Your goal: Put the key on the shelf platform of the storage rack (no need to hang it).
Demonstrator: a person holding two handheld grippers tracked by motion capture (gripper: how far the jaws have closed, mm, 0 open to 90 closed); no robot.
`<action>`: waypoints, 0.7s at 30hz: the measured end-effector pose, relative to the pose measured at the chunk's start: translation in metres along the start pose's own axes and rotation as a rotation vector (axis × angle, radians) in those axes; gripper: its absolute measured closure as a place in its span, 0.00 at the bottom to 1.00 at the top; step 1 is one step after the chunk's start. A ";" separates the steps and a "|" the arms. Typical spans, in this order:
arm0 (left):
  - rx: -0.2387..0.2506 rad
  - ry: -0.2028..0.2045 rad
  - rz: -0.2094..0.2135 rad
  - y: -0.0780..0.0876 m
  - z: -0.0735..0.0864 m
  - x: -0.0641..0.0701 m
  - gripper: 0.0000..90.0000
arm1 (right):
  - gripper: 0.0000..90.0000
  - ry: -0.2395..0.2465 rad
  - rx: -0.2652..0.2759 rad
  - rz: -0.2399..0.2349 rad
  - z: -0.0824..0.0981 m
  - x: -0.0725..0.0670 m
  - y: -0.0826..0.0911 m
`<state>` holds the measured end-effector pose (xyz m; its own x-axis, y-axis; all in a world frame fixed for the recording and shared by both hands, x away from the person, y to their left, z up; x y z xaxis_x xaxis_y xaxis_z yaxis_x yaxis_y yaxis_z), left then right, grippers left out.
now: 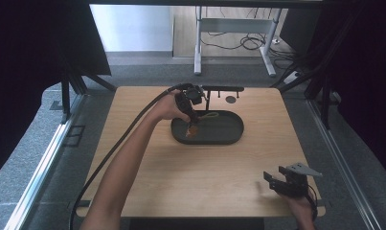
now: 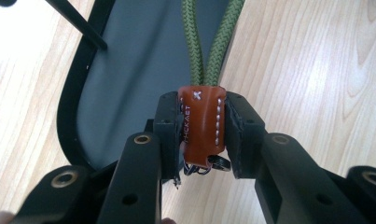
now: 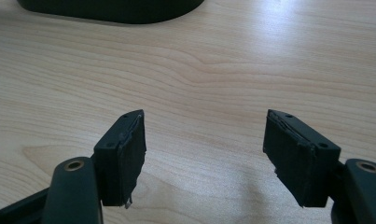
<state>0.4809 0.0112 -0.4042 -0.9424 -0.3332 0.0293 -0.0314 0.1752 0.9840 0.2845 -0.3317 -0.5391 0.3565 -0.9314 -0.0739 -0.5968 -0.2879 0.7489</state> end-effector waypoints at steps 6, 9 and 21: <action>-0.008 -0.006 -0.003 -0.005 -0.007 -0.003 0.77 | 0.33 0.000 -0.003 0.001 0.001 0.000 -0.001; -0.005 -0.007 -0.001 -0.006 -0.008 -0.004 0.77 | 0.33 -0.002 -0.004 0.001 0.001 0.001 0.000; -0.029 -0.001 -0.006 -0.023 -0.010 -0.008 0.77 | 0.33 0.001 -0.008 0.004 0.002 0.001 -0.001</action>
<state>0.4926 0.0006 -0.4256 -0.9426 -0.3331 0.0228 -0.0277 0.1461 0.9889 0.2844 -0.3326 -0.5413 0.3552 -0.9321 -0.0705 -0.5921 -0.2827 0.7546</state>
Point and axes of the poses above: each handheld gripper's, and its own axes: y roughly backward along the jaws, z roughly out of its underside, x roughly to its right, the point moved 3 cm from there along -y, roughly forward along the jaws, and after that the axes turned 12 degrees about -x, right-handed, at the moved point
